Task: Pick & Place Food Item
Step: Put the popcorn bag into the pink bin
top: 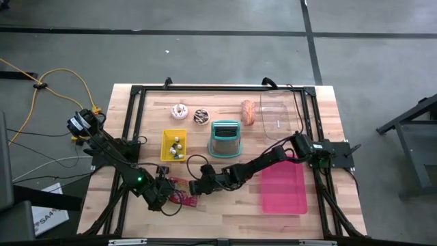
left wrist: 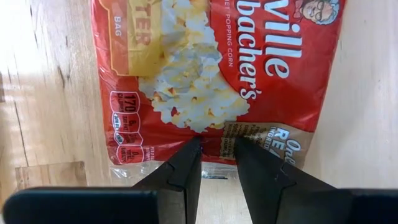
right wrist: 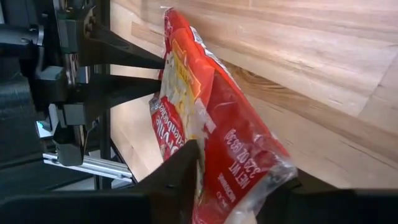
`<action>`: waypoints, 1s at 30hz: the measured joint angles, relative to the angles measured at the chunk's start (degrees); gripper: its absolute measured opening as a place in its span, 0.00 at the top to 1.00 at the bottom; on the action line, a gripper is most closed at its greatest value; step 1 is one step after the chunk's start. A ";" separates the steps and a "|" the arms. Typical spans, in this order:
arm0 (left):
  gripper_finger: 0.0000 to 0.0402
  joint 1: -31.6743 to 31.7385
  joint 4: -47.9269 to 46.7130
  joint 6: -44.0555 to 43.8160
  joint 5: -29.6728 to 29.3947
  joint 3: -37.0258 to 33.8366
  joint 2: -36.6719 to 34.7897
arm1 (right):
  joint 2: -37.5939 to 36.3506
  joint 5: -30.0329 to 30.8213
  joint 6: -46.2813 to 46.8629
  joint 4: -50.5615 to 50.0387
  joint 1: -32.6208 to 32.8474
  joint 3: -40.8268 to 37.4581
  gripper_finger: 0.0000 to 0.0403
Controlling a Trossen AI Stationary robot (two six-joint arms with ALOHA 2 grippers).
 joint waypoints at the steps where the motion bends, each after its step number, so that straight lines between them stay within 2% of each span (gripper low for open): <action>1: 0.76 0.00 0.00 0.00 -0.01 0.00 0.00 | 0.00 0.00 0.00 0.00 0.01 0.00 0.75; 7: 0.76 0.00 -0.01 -0.03 0.00 0.00 0.00 | 0.00 0.02 -1.56 0.09 0.03 0.00 0.91; 11: 0.76 0.00 -0.03 0.07 0.00 0.00 0.00 | 0.00 0.02 -1.83 0.04 0.02 0.00 0.97; 16: 0.73 0.00 -0.09 0.22 0.16 0.00 0.00 | 0.00 0.03 -2.58 0.04 0.03 0.00 0.95; 24: 0.58 0.00 -0.39 1.20 0.17 0.01 -0.09 | 0.00 0.04 -2.98 -0.03 0.02 0.00 0.98; 30: 0.53 0.02 -0.28 3.48 0.39 -0.07 -3.73 | 0.00 0.04 -3.04 0.02 0.04 0.00 0.96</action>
